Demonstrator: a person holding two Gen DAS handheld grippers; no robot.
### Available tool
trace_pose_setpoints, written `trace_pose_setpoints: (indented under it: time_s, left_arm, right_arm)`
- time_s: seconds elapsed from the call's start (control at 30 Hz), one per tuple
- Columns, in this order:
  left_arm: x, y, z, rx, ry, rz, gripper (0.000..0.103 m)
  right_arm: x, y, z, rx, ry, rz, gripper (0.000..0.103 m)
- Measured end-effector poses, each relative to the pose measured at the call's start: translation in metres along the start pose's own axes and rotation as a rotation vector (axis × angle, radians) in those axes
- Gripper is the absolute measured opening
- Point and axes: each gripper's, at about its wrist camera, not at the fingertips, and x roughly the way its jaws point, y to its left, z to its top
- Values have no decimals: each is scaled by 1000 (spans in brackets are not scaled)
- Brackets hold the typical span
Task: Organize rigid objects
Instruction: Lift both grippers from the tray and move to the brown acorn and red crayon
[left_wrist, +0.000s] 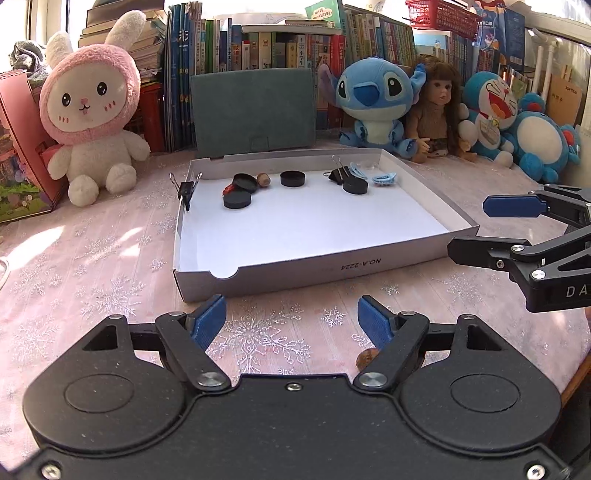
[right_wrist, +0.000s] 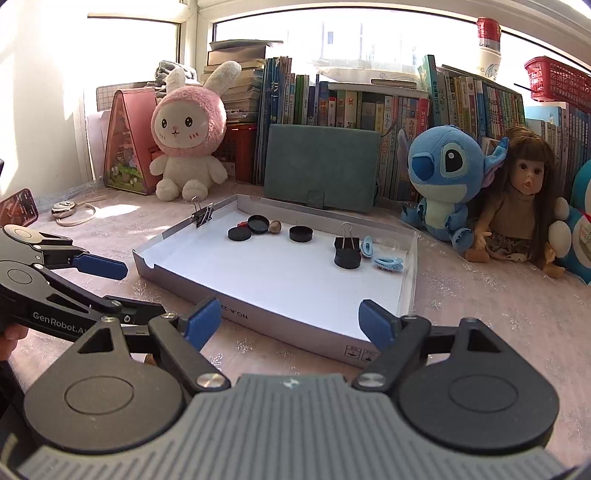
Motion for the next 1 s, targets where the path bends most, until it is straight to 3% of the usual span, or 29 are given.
trace_pose_setpoints:
  time_s: [0.2, 0.3, 0.53, 0.73, 1.0]
  left_arm:
    - [-7, -7, -17, -5, 78, -122, 59]
    - [-8, -14, -21, 13, 89, -145, 47]
    - [1, -21, -22, -5, 86, -145, 29]
    - [3, -21, -21, -9, 78, -134, 21]
    - [-1, -8, -22, -23, 61, -79, 20]
  right_arm:
    - [-4, 1, -17, -38, 34, 1, 89]
    - [-6, -1, -22, -31, 46, -2, 89]
    - [-5, -1, -31, -32, 65, -2, 89]
    - [-1, 8, -36, -51, 87, 38, 89]
    - [11, 27, -41, -48, 100, 98, 89]
